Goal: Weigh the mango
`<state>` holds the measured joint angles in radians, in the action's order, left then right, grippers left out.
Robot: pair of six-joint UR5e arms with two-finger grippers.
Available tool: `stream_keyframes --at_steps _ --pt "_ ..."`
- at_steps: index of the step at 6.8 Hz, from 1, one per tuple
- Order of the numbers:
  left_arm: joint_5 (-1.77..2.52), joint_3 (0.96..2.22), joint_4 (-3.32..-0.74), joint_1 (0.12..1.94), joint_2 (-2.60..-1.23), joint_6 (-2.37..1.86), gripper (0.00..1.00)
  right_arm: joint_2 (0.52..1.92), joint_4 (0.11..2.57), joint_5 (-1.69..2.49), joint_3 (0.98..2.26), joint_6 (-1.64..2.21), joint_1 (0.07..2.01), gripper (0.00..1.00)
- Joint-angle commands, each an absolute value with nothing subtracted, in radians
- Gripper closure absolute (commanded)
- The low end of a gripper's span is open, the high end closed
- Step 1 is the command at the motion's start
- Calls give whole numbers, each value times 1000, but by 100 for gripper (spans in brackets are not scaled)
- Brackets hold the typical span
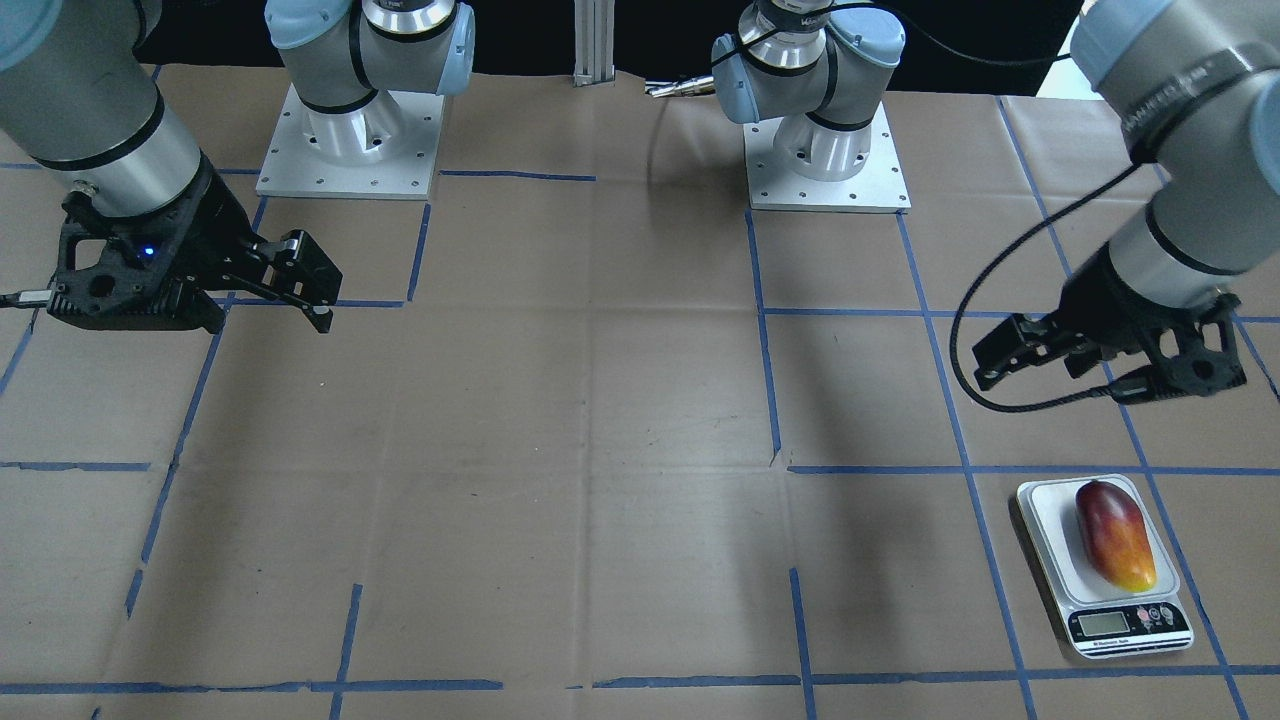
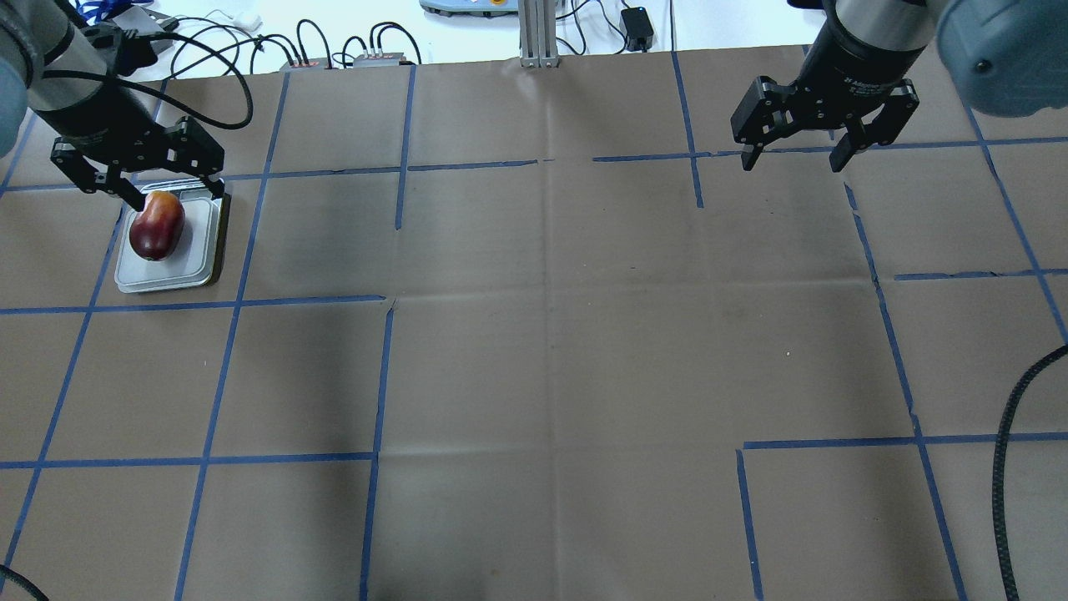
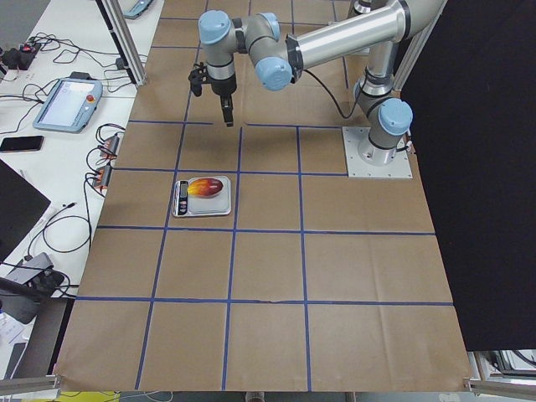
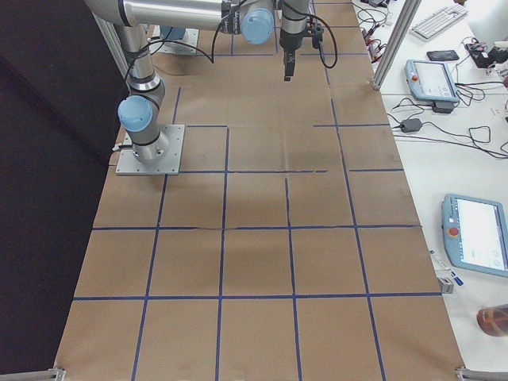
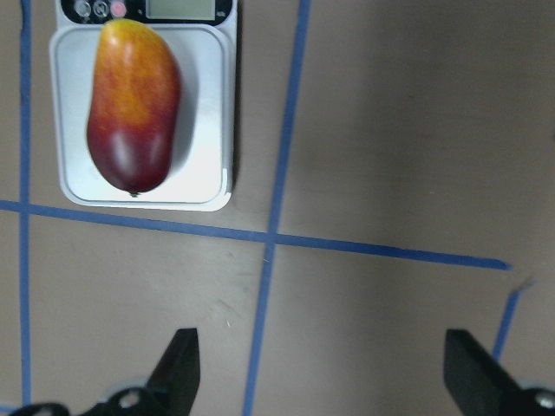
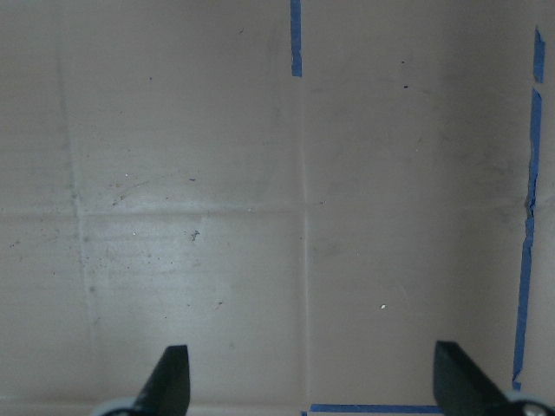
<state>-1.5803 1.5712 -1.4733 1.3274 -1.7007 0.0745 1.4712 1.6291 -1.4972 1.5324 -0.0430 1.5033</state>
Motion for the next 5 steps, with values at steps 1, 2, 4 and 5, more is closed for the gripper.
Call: stream_keyframes --at_steps 1,2,4,5 --pt "-1571 1578 -1563 1493 -1625 -98 0 1471 1629 -1496 1532 -43 1503 0" --pt "-1553 1565 -1566 1552 -1628 -151 0 1471 1629 -1497 1532 -43 1503 0" --pt "-1545 1559 -1566 1565 -1643 -155 0 1471 1629 -1497 1532 -43 1503 0" --pt "-1546 1562 -1566 1565 -1635 -155 0 1471 1629 -1497 1532 -43 1503 0"
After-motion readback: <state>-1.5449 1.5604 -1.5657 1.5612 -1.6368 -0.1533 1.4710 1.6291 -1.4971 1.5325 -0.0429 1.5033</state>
